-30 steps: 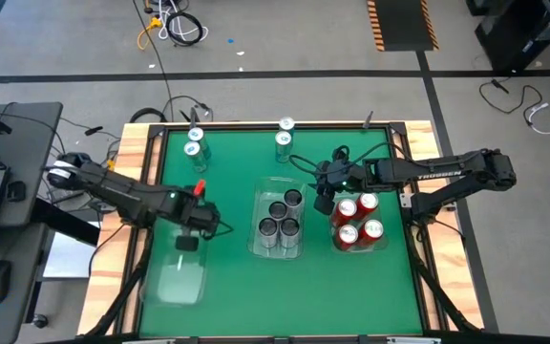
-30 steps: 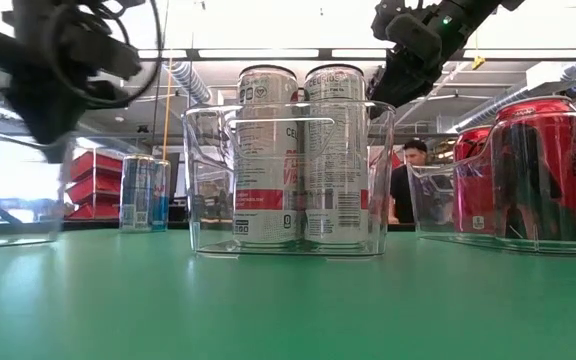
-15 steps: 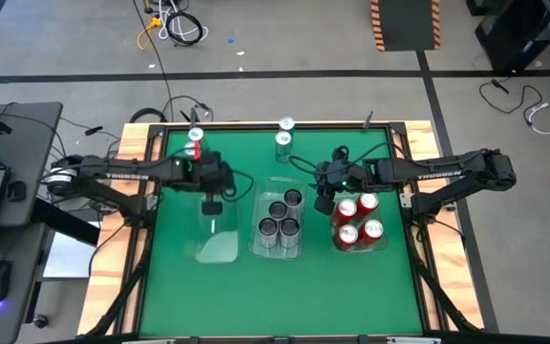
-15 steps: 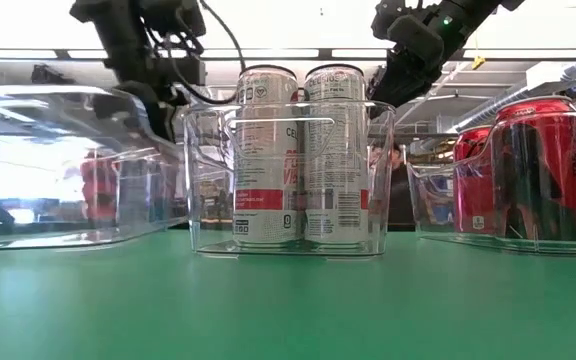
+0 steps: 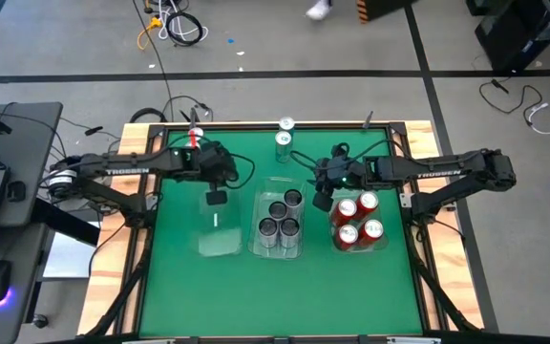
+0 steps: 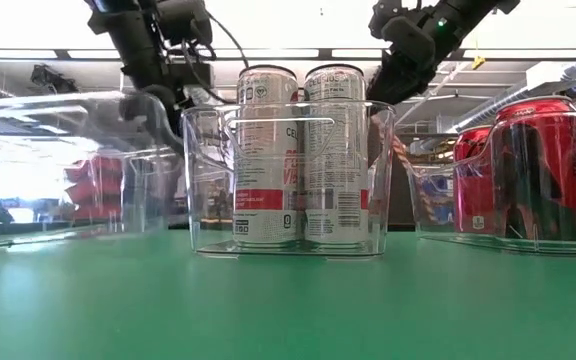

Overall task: Sort soda cans
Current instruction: Move the bottom left transparent bin beside the top left transparent bin, then put the bottom right blue soda can into the left transparent bin

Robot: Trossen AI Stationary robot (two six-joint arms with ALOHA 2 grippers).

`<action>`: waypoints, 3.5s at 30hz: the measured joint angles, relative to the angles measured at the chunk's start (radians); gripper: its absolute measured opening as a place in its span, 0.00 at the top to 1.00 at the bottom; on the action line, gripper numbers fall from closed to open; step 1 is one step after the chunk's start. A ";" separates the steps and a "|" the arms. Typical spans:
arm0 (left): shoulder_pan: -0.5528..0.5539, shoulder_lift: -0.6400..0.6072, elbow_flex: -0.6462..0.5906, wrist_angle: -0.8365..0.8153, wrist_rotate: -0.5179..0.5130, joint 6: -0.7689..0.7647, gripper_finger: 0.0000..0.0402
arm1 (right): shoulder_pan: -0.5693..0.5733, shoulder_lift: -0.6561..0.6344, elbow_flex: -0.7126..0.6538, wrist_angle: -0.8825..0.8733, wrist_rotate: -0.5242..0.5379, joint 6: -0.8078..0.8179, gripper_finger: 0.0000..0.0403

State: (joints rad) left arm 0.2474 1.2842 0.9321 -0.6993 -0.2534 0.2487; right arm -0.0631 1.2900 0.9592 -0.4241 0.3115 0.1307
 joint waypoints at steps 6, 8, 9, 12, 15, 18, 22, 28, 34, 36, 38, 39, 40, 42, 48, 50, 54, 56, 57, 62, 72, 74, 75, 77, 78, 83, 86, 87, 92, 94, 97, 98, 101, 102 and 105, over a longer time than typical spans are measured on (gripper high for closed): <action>0.000 0.000 0.102 -0.048 0.004 -0.091 0.66 | 0.000 0.000 0.000 0.005 0.000 0.000 0.61; 0.000 0.000 0.138 -0.070 0.004 -0.132 0.62 | 0.000 0.000 0.000 0.005 0.000 0.000 0.61; 0.002 0.000 0.152 -0.092 -0.001 -0.160 0.60 | 0.000 0.000 0.000 0.005 0.000 0.000 0.61; 0.018 0.000 0.200 -0.192 -0.035 -0.281 0.55 | 0.000 0.000 0.000 0.005 0.000 -0.001 0.61; 0.052 -0.001 0.236 -0.315 -0.068 -0.410 0.51 | 0.000 0.000 0.000 0.005 0.000 -0.003 0.61; 0.091 -0.001 0.257 -0.411 -0.095 -0.476 0.47 | 0.000 0.000 0.000 0.005 0.000 -0.003 0.61; 0.148 -0.001 0.262 -0.460 -0.095 -0.508 0.44 | 0.000 0.000 0.000 0.006 0.000 -0.003 0.61; 0.232 -0.001 0.263 -0.485 -0.091 -0.511 0.40 | 0.000 0.000 0.000 0.005 -0.002 -0.003 0.61; 0.322 -0.001 0.263 -0.547 -0.071 -0.490 0.35 | 0.000 0.000 0.000 0.005 -0.027 -0.004 0.61; 0.349 -0.001 0.263 -0.545 -0.069 -0.488 0.33 | 0.000 0.000 0.000 0.005 -0.027 -0.003 0.61; 0.378 -0.001 0.263 -0.543 -0.062 -0.479 0.33 | 0.000 0.000 0.000 0.005 -0.027 -0.003 0.61; 0.393 -0.001 0.263 -0.543 -0.047 -0.460 0.33 | 0.000 0.000 0.000 0.005 -0.027 -0.003 0.61; 0.406 -0.001 0.263 -0.543 -0.036 -0.456 0.33 | 0.000 0.000 0.000 0.005 -0.028 -0.003 0.61; 0.433 -0.001 0.263 -0.534 0.004 -0.439 0.33 | 0.002 0.000 0.000 0.005 -0.028 -0.003 0.61; 0.490 -0.001 0.235 -0.490 0.081 -0.414 0.33 | 0.002 0.000 0.000 0.005 -0.045 -0.003 0.61; 0.501 -0.001 0.219 -0.468 0.087 -0.414 0.33 | 0.002 0.000 0.000 0.005 -0.046 -0.003 0.61; 0.520 -0.001 0.184 -0.438 0.122 -0.409 0.33 | 0.002 0.000 0.000 0.005 -0.048 -0.003 0.61; 0.526 -0.001 0.167 -0.426 0.122 -0.408 0.33 | 0.002 0.000 0.000 0.005 -0.048 -0.003 0.61; 0.530 -0.001 0.161 -0.417 0.122 -0.408 0.33 | 0.002 0.000 0.000 0.005 -0.048 -0.003 0.61; 0.545 -0.002 0.158 -0.393 0.118 -0.387 0.33 | 0.002 0.000 0.000 0.005 -0.049 -0.003 0.61; 0.553 -0.001 0.157 -0.388 0.089 -0.383 0.33 | 0.002 0.000 0.000 0.005 -0.053 -0.003 0.61; 0.553 -0.001 0.157 -0.388 0.090 -0.383 0.33 | 0.002 0.000 0.000 0.005 -0.053 -0.003 0.61; 0.554 0.001 0.157 -0.387 0.092 -0.384 0.33 | 0.002 0.000 0.000 0.005 -0.053 -0.003 0.61; 0.554 0.014 0.157 -0.382 0.102 -0.385 0.33 | 0.002 0.000 0.000 0.005 -0.053 -0.003 0.61; 0.555 0.022 0.157 -0.382 0.102 -0.385 0.33 | 0.002 0.000 0.000 0.005 -0.053 -0.003 0.61; 0.558 0.063 0.161 -0.355 0.096 -0.381 0.33 | 0.002 0.000 0.000 0.004 -0.057 -0.003 0.61; 0.558 0.081 0.162 -0.340 0.095 -0.356 0.33 | 0.002 0.000 0.000 0.004 -0.074 -0.003 0.61; 0.558 0.084 0.162 -0.336 0.095 -0.345 0.33 | 0.002 0.000 0.000 0.004 -0.076 -0.003 0.61; 0.558 0.086 0.161 -0.324 0.094 -0.327 0.35 | 0.002 0.000 0.000 0.004 -0.078 -0.003 0.61; 0.558 0.086 0.161 -0.332 0.094 -0.320 0.39 | 0.002 0.000 0.000 0.004 -0.078 -0.003 0.61; 0.556 0.086 0.161 -0.351 0.095 -0.303 0.44 | 0.002 0.000 0.000 0.004 -0.078 -0.003 0.61; 0.554 0.086 0.161 -0.355 0.094 -0.303 0.46 | 0.002 0.000 0.000 0.004 -0.078 -0.003 0.61; 0.550 0.077 0.161 -0.362 0.092 -0.302 0.46 | 0.002 0.000 0.000 0.004 -0.078 -0.003 0.61; 0.549 0.068 0.160 -0.365 0.090 -0.300 0.46 | 0.002 0.000 0.000 0.004 -0.078 -0.003 0.61; 0.550 0.048 0.166 -0.395 0.090 -0.289 0.46 | 0.002 0.000 0.000 0.004 -0.078 -0.003 0.61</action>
State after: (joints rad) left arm 0.7970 1.3322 1.0984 -1.0942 -0.1635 -0.0402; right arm -0.0612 1.2900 0.9589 -0.4202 0.2333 0.1276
